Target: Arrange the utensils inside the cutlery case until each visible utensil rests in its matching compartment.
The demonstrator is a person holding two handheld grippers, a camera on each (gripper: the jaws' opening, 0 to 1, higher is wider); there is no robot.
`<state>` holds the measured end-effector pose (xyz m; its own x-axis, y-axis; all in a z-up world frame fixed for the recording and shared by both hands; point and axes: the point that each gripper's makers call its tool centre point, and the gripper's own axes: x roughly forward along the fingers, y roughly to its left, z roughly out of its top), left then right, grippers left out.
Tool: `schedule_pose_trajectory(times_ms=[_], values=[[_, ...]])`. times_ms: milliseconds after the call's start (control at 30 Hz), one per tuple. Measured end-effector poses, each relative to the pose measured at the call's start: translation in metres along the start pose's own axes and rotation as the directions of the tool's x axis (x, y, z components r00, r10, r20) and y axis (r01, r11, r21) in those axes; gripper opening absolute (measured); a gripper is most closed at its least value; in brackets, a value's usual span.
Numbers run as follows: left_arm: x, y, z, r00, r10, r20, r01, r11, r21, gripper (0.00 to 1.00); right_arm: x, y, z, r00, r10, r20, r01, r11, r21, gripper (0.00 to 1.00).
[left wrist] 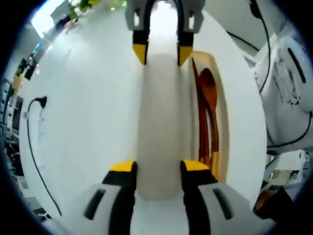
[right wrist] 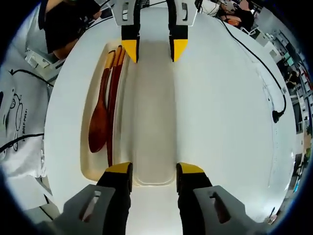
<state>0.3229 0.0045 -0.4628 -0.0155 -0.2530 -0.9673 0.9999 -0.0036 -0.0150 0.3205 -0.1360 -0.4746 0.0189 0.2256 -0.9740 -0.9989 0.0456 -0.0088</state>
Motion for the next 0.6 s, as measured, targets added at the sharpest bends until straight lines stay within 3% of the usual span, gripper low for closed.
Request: schedule_pose_trajectory(times_ms=[100,333,600], values=[[-0.003,-0.001,0.001,1.000,0.008,-0.005,-0.008,1.000,0.008,0.36,-0.009,0.000,0.002,1.000,-0.010,-0.006,0.010,1.000,-0.003,0.34],[0.000,-0.009,-0.001,1.000,0.007,0.001,-0.007,1.000,0.012,0.36,-0.007,0.010,0.001,1.000,-0.010,-0.024,0.010,1.000,0.001,0.34],[-0.027,-0.008,0.004,0.998,0.059,0.009,-0.059,0.998,0.026,0.36,-0.036,0.010,0.010,0.998,-0.060,-0.004,0.060,0.998,-0.004,0.35]])
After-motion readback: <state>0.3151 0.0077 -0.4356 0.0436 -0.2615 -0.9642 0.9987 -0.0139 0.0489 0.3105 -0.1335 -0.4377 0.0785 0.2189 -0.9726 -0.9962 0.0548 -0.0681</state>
